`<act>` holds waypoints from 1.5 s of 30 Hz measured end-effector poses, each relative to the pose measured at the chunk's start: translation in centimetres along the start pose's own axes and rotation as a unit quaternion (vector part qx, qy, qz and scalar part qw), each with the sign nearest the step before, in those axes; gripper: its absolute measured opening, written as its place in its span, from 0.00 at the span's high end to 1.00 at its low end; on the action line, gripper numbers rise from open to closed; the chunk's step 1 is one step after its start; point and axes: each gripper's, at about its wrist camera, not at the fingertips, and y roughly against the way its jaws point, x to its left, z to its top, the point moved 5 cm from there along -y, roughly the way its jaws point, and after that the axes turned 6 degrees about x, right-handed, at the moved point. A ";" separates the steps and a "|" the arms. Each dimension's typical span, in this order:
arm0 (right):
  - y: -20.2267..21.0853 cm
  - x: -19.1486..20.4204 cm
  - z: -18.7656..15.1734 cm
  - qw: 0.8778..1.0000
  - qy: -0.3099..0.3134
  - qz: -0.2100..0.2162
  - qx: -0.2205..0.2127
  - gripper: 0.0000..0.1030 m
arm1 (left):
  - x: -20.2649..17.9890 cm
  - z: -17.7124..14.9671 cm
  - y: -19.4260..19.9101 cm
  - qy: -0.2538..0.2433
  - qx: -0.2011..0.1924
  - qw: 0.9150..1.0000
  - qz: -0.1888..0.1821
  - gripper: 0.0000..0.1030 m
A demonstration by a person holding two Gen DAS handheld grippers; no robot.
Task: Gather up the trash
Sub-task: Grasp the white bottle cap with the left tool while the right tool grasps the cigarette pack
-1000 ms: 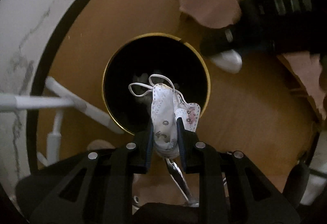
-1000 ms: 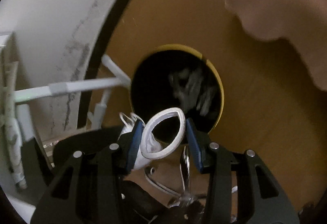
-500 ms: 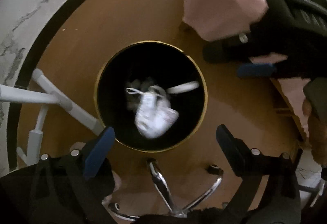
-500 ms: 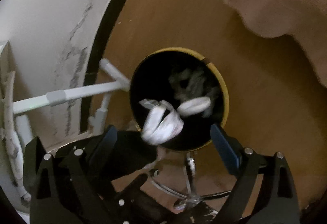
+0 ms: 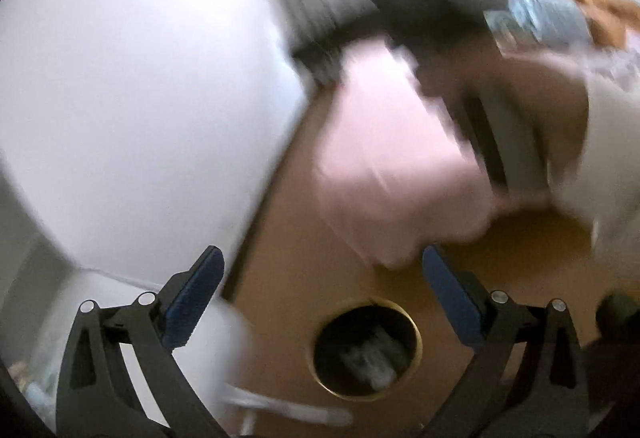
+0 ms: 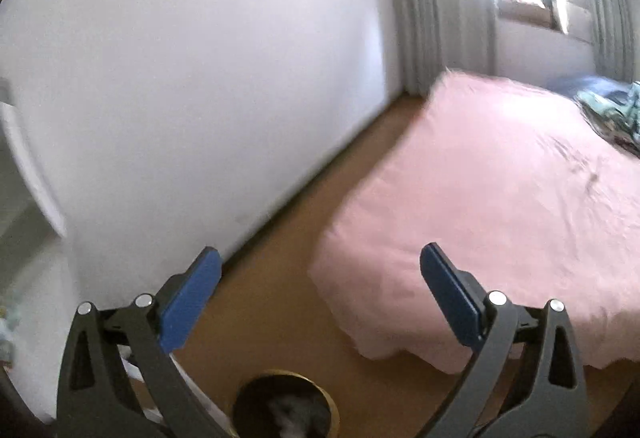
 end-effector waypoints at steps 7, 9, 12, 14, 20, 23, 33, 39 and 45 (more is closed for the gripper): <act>2.3 16.9 -3.0 0.965 0.149 0.207 0.056 0.06 | 20.4 -8.9 10.6 0.220 0.030 0.957 0.184 0.06; 2.5 22.2 -4.6 0.941 0.212 0.250 0.080 0.06 | 26.2 -15.5 13.8 0.288 0.076 0.921 0.252 0.06; 2.4 31.3 -8.3 0.890 0.318 0.307 0.113 0.06 | 31.4 -23.9 17.5 0.389 0.132 0.868 0.278 0.06; 2.8 37.2 -11.1 0.853 0.366 0.347 0.137 0.06 | 33.1 -27.5 19.3 0.438 0.147 0.844 0.275 0.06; 4.7 48.9 -16.4 0.782 0.434 0.411 0.176 0.06 | 34.8 -31.3 21.7 0.470 0.139 0.829 0.270 0.06; 4.9 51.8 -18.3 0.758 0.451 0.430 0.194 0.06 | 36.1 -30.8 20.0 0.448 0.145 0.849 0.239 0.06; 4.3 56.5 -22.9 0.703 0.516 0.438 0.217 0.08 | 38.3 -31.0 14.4 0.385 0.200 0.886 0.165 0.25; 3.6 58.2 -24.3 0.686 0.535 0.440 0.222 0.18 | 38.7 -31.5 12.6 0.388 0.207 0.886 0.144 0.38; 3.7 57.7 -23.9 0.690 0.507 0.455 0.244 0.35 | 38.4 -31.7 11.4 0.402 0.205 0.885 0.114 0.74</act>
